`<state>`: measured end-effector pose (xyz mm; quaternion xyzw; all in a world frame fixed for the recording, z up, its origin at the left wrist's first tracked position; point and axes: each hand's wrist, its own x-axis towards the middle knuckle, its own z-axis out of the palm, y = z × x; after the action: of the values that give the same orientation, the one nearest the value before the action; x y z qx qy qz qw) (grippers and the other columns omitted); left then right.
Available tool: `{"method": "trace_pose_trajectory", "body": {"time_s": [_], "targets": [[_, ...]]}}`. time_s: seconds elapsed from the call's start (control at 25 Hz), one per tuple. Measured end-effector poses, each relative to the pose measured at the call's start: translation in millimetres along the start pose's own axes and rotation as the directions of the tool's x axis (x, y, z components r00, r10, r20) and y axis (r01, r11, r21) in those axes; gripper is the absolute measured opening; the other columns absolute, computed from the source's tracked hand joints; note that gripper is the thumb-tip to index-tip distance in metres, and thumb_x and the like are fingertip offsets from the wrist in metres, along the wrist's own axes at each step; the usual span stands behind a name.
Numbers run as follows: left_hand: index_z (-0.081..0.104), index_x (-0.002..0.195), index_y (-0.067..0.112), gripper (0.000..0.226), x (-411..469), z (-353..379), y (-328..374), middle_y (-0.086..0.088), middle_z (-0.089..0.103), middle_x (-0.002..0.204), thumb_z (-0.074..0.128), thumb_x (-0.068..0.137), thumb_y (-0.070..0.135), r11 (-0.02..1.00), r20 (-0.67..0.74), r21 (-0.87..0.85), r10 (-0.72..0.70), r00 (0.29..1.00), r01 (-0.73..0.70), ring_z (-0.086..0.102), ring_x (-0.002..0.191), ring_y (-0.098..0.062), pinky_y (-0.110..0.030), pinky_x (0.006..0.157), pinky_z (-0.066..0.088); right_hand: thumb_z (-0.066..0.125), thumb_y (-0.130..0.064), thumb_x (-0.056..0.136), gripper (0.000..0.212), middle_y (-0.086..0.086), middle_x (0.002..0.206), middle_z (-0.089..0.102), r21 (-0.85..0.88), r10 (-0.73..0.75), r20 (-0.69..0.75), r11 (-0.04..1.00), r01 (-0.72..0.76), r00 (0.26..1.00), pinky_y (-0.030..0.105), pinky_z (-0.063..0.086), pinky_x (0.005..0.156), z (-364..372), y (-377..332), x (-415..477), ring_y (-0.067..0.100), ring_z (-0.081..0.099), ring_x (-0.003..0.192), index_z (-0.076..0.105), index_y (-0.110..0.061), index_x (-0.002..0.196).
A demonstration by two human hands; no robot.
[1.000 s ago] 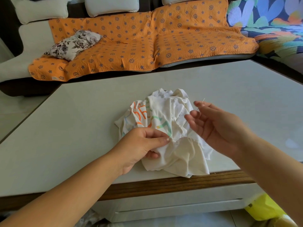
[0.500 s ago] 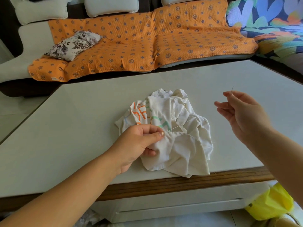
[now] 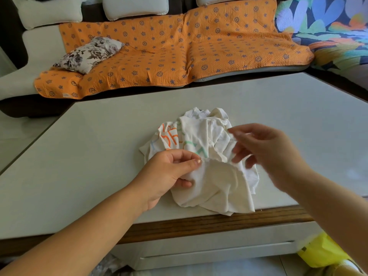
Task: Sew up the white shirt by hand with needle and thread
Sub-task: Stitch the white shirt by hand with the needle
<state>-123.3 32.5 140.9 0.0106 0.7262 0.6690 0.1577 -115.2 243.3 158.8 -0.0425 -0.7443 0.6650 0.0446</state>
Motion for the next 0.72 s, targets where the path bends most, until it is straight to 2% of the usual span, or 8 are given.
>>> {"method": "trace_pose_trajectory", "body": {"time_s": [0.08, 0.16, 0.32, 0.72], "targets": [[0.077, 0.084, 0.016, 0.011, -0.5, 0.5, 0.1, 0.003, 0.070, 0.081, 0.074, 0.075, 0.022, 1.000, 0.010, -0.030, 0.005, 1.000, -0.004, 0.065, 0.074, -0.004, -0.021, 0.060, 0.054, 0.063, -0.016, 0.094, 0.012, 0.008, 0.061, 0.066, -0.108, -0.019, 0.195, 0.993, 0.041, 0.981, 0.024, 0.043, 0.041, 18.4, -4.9, -23.2, 0.020, 0.064, 0.050, 0.073, -0.021, 0.094], [0.077, 0.086, 0.016, 0.010, -0.7, 0.5, -0.7, -0.004, 0.073, 0.091, 0.072, 0.078, 0.021, 0.999, 0.003, -0.049, 0.001, 1.000, -0.001, 0.067, 0.083, -0.009, -0.021, 0.061, 0.055, 0.064, -0.022, 0.092, 0.009, 0.006, 0.061, 0.068, -0.203, -0.012, 0.272, 0.977, 0.069, 0.962, 0.022, 0.045, 0.043, 27.7, -4.0, -37.3, 0.016, 0.064, 0.050, 0.072, -0.026, 0.092], [0.076, 0.090, 0.012, 0.010, -1.8, 0.1, 0.1, -0.010, 0.074, 0.101, 0.067, 0.087, 0.012, 0.998, -0.001, -0.059, 0.002, 1.000, -0.002, 0.069, 0.090, -0.014, -0.025, 0.068, 0.059, 0.062, -0.023, 0.093, 0.011, 0.004, 0.061, 0.068, -0.274, 0.005, 0.233, 0.960, 0.061, 0.972, 0.019, 0.046, 0.047, 27.6, 3.9, -40.3, 0.009, 0.059, 0.046, 0.073, -0.026, 0.090], [0.076, 0.082, 0.016, 0.009, -1.0, 0.3, 0.5, 0.000, 0.074, 0.086, 0.069, 0.084, 0.012, 0.998, 0.002, -0.061, 0.030, 1.000, -0.030, 0.069, 0.081, -0.008, -0.024, 0.064, 0.058, 0.062, -0.020, 0.093, 0.012, 0.001, 0.055, 0.066, -0.298, -0.004, 0.219, 0.952, 0.071, 0.976, 0.014, 0.045, 0.047, 28.1, 7.7, -36.7, 0.004, 0.054, 0.040, 0.073, -0.024, 0.091]]}}
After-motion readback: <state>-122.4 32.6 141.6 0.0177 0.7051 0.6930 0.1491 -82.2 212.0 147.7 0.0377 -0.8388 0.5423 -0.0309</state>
